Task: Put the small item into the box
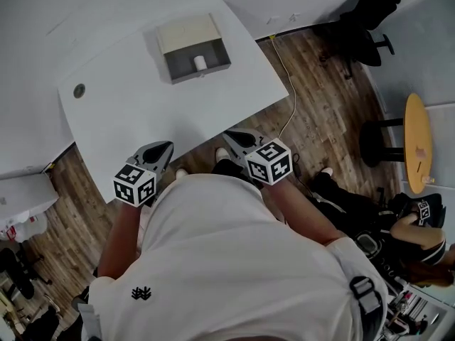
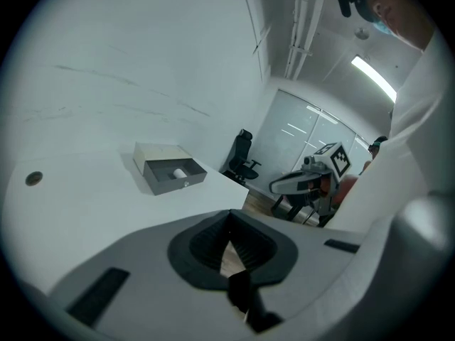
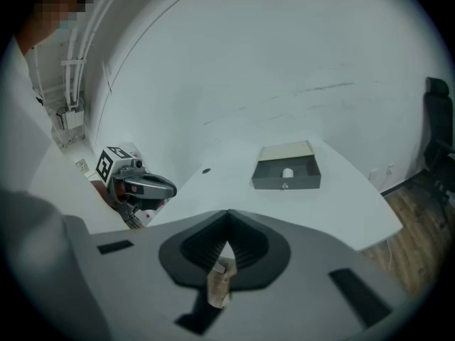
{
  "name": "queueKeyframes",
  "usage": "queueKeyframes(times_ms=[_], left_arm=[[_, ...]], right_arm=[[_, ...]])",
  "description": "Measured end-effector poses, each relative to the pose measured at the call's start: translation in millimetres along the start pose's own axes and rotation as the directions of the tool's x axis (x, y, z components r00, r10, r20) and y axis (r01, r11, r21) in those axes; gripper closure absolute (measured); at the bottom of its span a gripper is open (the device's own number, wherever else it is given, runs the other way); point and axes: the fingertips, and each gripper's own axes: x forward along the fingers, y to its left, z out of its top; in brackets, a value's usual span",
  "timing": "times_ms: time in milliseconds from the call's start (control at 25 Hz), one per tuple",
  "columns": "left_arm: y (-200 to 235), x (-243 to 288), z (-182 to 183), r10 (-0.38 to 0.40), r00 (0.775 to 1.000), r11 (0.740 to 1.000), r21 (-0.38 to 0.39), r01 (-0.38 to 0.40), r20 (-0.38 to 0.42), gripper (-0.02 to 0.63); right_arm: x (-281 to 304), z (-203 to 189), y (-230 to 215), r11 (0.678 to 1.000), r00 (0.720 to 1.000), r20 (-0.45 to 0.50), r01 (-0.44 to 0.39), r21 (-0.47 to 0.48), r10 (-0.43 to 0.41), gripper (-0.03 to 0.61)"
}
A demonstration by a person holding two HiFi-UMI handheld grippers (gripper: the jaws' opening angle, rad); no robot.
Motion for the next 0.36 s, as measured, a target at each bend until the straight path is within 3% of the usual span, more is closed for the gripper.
queueKeyframes(times_ms=[360], left_arm=[[-14,81,59,0.019,1.000,0.998,-0.053,-0.017,0.025,0.606]], right_arm=[[-42,33,-84,0.999,0.999,0.036,0.031,-0.023,-0.030,0.572]])
